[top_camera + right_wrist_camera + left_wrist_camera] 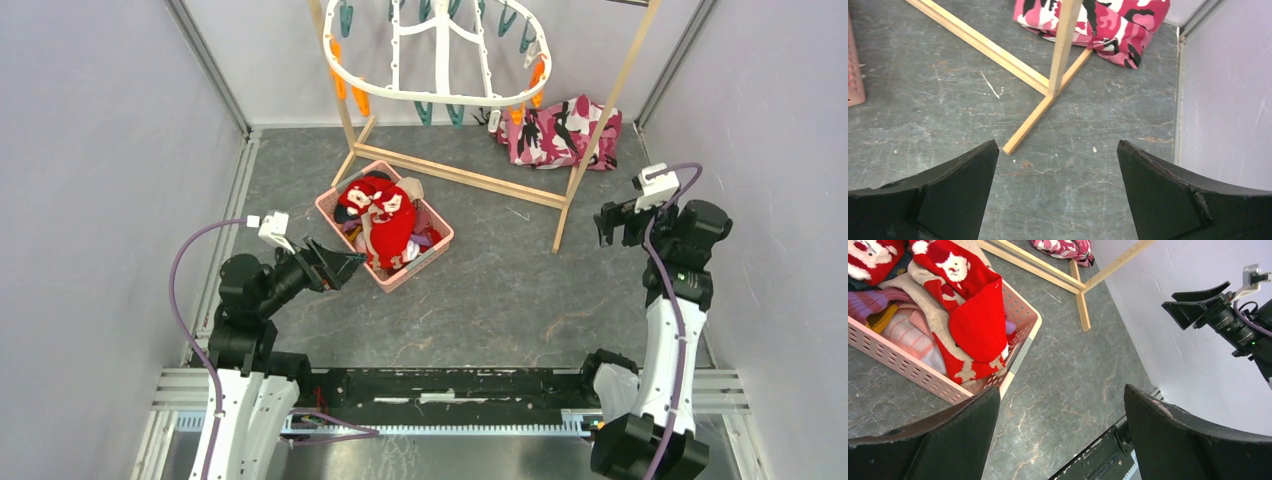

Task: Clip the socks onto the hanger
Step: Pick up the sock from the bin.

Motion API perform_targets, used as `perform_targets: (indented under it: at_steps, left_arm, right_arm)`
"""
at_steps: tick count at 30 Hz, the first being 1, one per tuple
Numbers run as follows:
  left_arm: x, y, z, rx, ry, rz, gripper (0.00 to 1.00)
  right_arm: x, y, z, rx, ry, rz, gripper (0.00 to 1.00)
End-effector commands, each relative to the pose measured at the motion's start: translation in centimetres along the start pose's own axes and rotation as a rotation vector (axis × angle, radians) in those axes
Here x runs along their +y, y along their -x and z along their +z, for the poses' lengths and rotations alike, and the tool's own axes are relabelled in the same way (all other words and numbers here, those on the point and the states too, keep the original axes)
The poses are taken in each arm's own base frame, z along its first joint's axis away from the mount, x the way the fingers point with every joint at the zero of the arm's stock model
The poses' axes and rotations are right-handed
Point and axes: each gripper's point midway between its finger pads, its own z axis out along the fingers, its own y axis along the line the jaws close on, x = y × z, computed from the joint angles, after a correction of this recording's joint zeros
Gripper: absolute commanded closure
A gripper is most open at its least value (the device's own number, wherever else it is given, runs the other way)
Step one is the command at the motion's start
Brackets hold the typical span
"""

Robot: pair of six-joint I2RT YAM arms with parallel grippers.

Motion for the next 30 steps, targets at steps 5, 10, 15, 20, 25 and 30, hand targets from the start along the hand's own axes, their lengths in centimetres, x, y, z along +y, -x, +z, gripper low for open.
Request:
perform_targets:
  at_steps: [5,10,15,20,25,30]
  left_arm:
    - [-1.8,1.7,-0.6,-0.050,-0.045,0.065,0.00]
    - [-0.8,0.9,0.3,-0.089,-0.079,0.017,0.00]
    - [-1.2,-0.7,1.0,-0.044,-0.169,-0.054,0.01]
    - [0.1,-0.9,0.9,-0.049,-0.094,-0.023,0.01]
    - [1.4,-1.7,1.4,-0.016,-0.026,-0.025,0.00]
    - [1.9,-3.2,3.1,0.065,0.059,0.020,0.01]
  right_arm:
    - [5.7,1.6,-1.4,-0.126,0.278,-0.058,0.02]
    - [11.3,-0.6,-2.2,-0.171,0.652,-0.053,0.02]
    - [12.9,-1.1,-3.6,-0.180,0.791,-0.175,0.02]
    - [9.9,0.7,0.0,-0.124,0.479,-0.231,0.02]
    - [11.8,2.6,1.5,-0.170,0.318,-0.346,0.02]
    - [12.4,3.2,2.8,-0.109,0.185,-0.511,0.02]
